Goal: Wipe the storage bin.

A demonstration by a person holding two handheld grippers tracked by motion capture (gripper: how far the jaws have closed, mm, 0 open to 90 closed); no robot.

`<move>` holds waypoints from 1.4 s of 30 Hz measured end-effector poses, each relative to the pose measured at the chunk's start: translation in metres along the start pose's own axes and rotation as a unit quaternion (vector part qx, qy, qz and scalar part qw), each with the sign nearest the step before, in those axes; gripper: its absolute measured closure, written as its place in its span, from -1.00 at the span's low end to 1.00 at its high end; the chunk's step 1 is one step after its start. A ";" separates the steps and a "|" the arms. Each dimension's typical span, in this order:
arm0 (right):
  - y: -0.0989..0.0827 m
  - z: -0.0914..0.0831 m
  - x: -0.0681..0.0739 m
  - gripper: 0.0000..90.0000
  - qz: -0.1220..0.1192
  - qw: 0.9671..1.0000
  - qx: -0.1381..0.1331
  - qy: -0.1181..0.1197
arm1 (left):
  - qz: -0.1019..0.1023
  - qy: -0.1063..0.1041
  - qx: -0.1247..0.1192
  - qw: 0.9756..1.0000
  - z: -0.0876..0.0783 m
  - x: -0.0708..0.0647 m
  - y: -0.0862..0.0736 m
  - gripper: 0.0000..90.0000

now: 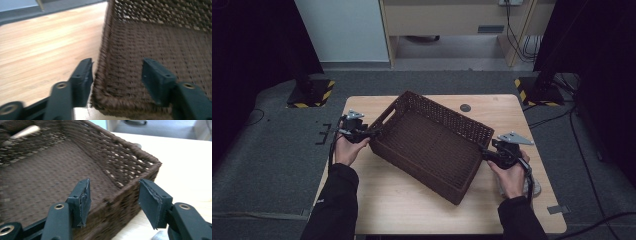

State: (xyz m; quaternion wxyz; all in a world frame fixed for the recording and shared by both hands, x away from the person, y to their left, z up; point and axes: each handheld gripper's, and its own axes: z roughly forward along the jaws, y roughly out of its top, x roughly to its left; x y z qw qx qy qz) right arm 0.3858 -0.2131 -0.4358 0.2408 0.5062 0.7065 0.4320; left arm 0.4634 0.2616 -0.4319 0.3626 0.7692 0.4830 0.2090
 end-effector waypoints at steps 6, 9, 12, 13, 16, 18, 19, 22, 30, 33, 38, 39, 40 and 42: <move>-0.011 -0.010 0.011 0.00 0.010 0.999 0.023 0.028 | -0.008 -0.003 0.003 1.000 -0.011 -0.005 -0.009 0.15; -0.010 -0.004 0.010 0.14 0.009 0.999 0.028 0.026 | -0.008 -0.007 0.011 1.000 -0.020 -0.011 -0.013 0.16; -0.005 0.007 0.004 0.20 0.002 1.000 0.025 0.010 | -0.011 -0.014 0.002 1.000 -0.028 -0.010 -0.013 0.19; -0.003 0.011 0.002 0.22 -0.005 1.000 0.027 0.001 | -0.015 -0.012 -0.004 1.000 -0.028 -0.009 -0.013 0.15; 0.001 0.016 -0.003 0.24 -0.023 1.000 0.019 -0.003 | -0.016 -0.016 -0.010 1.000 -0.025 -0.006 -0.012 0.14; 0.002 0.011 -0.005 0.19 -0.014 1.000 0.006 0.001 | -0.009 -0.021 0.003 1.000 -0.021 -0.007 -0.014 0.21; 0.003 0.007 -0.004 0.16 -0.015 1.000 0.001 0.003 | -0.007 -0.026 0.010 1.000 -0.020 -0.009 -0.016 0.28; 0.001 -0.007 0.002 0.09 -0.017 1.000 0.002 0.015 | 0.000 -0.021 0.022 1.000 -0.020 -0.019 -0.025 0.38; -0.015 -0.014 0.002 0.48 -0.012 0.999 0.026 0.035 | -0.041 -0.033 0.008 0.999 -0.043 -0.042 -0.050 0.31; -0.010 -0.007 -0.002 0.54 -0.025 0.999 0.027 0.021 | -0.028 -0.047 0.002 0.999 -0.048 -0.045 -0.056 0.20; -0.003 0.000 -0.007 0.41 -0.038 0.999 0.021 -0.001 | -0.019 -0.038 -0.016 0.999 -0.050 -0.046 -0.057 0.16; -0.003 -0.002 -0.006 0.44 -0.037 0.999 0.014 0.003 | -0.020 -0.046 -0.012 0.999 -0.050 -0.047 -0.059 0.25; -0.004 -0.004 -0.005 0.48 -0.038 0.999 0.013 0.009 | -0.018 -0.047 -0.009 0.999 -0.049 -0.049 -0.061 0.30; -0.006 -0.007 -0.005 0.60 -0.044 0.999 0.018 0.011 | -0.020 -0.042 -0.010 0.999 -0.049 -0.051 -0.065 0.37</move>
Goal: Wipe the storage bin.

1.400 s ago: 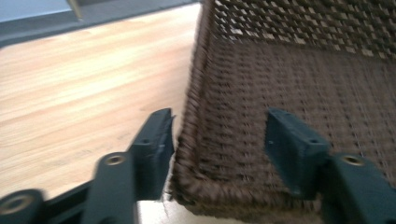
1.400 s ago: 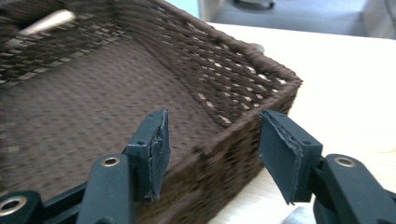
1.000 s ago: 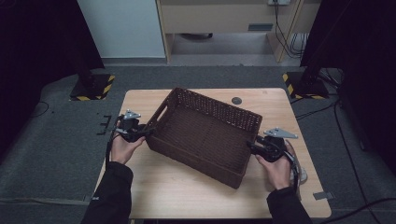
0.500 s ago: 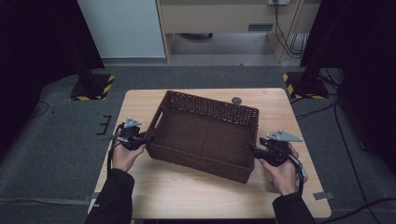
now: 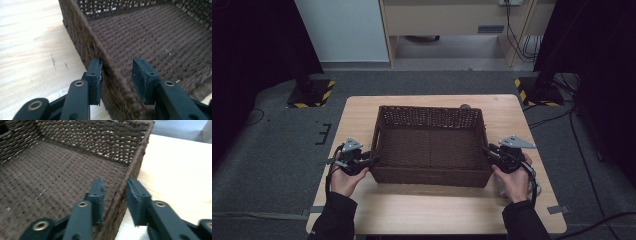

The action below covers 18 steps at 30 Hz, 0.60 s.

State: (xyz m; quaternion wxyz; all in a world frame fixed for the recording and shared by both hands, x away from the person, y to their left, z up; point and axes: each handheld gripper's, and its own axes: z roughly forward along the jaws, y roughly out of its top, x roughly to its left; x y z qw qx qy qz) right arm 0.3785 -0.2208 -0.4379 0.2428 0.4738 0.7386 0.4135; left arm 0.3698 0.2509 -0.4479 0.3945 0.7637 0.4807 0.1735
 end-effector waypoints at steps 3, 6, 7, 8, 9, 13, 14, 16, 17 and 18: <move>-0.002 0.001 -0.003 0.64 0.009 1.000 -0.003 0.007 | -0.011 -0.004 -0.003 1.000 -0.002 -0.001 -0.002 0.40; -0.001 0.004 -0.006 0.65 0.006 1.000 -0.004 0.009 | -0.004 -0.002 -0.001 1.000 -0.004 -0.003 -0.003 0.39; 0.000 0.005 -0.006 0.65 0.009 1.000 -0.003 0.010 | -0.003 -0.003 -0.001 1.000 -0.004 -0.003 -0.003 0.38; 0.001 0.005 -0.006 0.66 0.008 1.000 -0.002 0.011 | -0.003 -0.004 -0.001 1.000 -0.004 -0.002 -0.003 0.38; 0.001 0.005 -0.006 0.66 0.009 1.000 -0.003 0.011 | -0.005 -0.006 -0.003 1.000 -0.004 -0.002 -0.004 0.38; 0.000 0.003 -0.003 0.65 0.005 1.000 0.000 0.010 | -0.003 0.000 -0.005 1.000 -0.004 0.000 -0.003 0.39; 0.000 0.002 -0.001 0.65 0.003 1.000 0.001 0.009 | -0.004 0.003 -0.006 1.000 -0.004 0.001 -0.003 0.40; -0.001 0.001 0.002 0.64 -0.002 1.000 0.002 0.007 | -0.005 0.004 -0.007 1.000 -0.004 0.003 -0.003 0.41; -0.001 0.000 0.003 0.64 0.000 1.000 0.002 0.007 | -0.006 0.004 -0.008 1.000 -0.004 0.003 -0.004 0.41; -0.001 0.000 0.003 0.64 -0.002 1.000 0.002 0.007 | -0.006 0.003 -0.010 1.000 -0.004 0.003 -0.004 0.41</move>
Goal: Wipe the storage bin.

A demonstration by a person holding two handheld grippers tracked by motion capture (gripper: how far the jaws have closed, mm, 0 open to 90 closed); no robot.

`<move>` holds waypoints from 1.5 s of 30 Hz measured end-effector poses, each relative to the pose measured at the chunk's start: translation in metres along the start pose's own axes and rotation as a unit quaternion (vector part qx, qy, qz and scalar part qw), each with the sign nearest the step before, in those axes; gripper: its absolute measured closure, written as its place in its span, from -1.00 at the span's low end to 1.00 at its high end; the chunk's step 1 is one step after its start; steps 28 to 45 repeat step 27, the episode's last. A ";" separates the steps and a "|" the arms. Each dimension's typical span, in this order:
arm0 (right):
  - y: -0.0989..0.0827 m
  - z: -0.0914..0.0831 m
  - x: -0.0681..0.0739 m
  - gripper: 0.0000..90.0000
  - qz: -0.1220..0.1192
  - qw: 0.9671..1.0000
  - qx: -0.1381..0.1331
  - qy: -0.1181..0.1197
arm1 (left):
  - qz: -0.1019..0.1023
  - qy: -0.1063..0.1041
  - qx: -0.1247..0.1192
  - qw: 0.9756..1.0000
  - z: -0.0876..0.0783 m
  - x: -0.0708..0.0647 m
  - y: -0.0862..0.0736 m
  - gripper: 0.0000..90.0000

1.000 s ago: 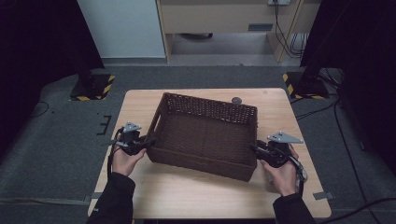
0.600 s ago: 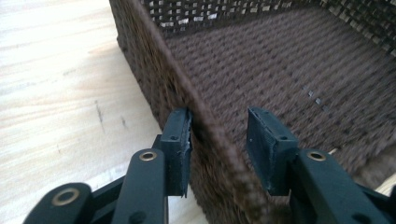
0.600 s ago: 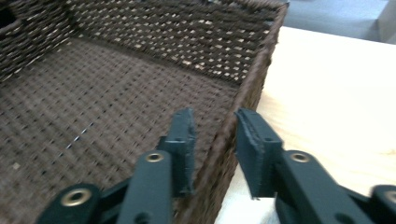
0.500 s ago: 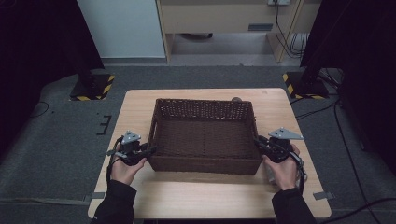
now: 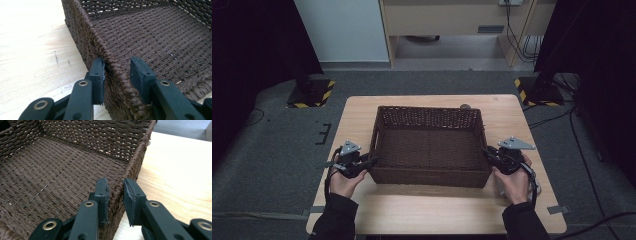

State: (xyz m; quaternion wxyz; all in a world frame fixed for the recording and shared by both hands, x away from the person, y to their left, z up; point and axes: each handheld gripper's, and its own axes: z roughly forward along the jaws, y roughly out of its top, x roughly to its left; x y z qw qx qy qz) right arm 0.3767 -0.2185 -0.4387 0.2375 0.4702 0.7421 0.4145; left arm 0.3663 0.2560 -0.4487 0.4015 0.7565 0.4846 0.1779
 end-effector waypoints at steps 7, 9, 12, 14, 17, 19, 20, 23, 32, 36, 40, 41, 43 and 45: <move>0.001 0.004 -0.005 0.64 0.004 1.000 -0.004 0.009 | 0.003 0.000 0.005 1.000 -0.001 -0.003 0.000 0.40; 0.001 0.004 -0.004 0.62 0.004 1.000 -0.004 0.008 | 0.004 0.000 0.002 1.000 -0.002 -0.003 -0.001 0.40; 0.002 -0.003 -0.004 0.39 0.010 1.000 -0.027 0.012 | 0.006 -0.003 -0.009 1.000 -0.005 -0.003 0.000 0.27; 0.004 -0.011 -0.006 0.28 0.014 0.999 -0.044 0.015 | 0.006 -0.004 -0.021 1.000 -0.013 -0.002 0.002 0.20; 0.007 -0.025 -0.011 0.11 0.019 0.997 -0.072 0.014 | 0.005 0.003 -0.050 0.999 -0.031 0.000 0.006 0.06; 0.007 -0.035 -0.017 0.01 0.024 0.996 -0.085 0.011 | 0.006 0.011 -0.063 0.998 -0.042 0.003 0.007 -0.04; 0.006 -0.040 -0.020 -0.04 0.026 0.996 -0.090 0.007 | 0.005 0.015 -0.067 0.998 -0.047 0.004 0.006 -0.09; -0.002 -0.052 -0.030 -0.18 0.036 0.995 -0.089 -0.007 | 0.006 0.030 -0.072 0.997 -0.057 0.011 -0.002 -0.24; -0.018 -0.062 -0.046 -0.36 0.037 0.996 -0.077 -0.041 | -0.005 0.054 -0.059 0.997 -0.060 0.028 -0.021 -0.37; -0.018 -0.062 -0.046 -0.36 0.037 0.996 -0.077 -0.041 | -0.005 0.054 -0.059 0.997 -0.060 0.028 -0.021 -0.37; -0.018 -0.062 -0.046 -0.36 0.037 0.996 -0.077 -0.041 | -0.005 0.054 -0.059 0.997 -0.060 0.028 -0.021 -0.37; -0.018 -0.062 -0.046 -0.36 0.037 0.996 -0.077 -0.041 | -0.005 0.054 -0.059 0.997 -0.060 0.028 -0.021 -0.37; -0.018 -0.062 -0.046 -0.36 0.037 0.996 -0.077 -0.041 | -0.005 0.054 -0.059 0.997 -0.060 0.028 -0.021 -0.37; -0.018 -0.062 -0.046 -0.36 0.037 0.996 -0.077 -0.041 | -0.005 0.054 -0.059 0.997 -0.060 0.028 -0.021 -0.37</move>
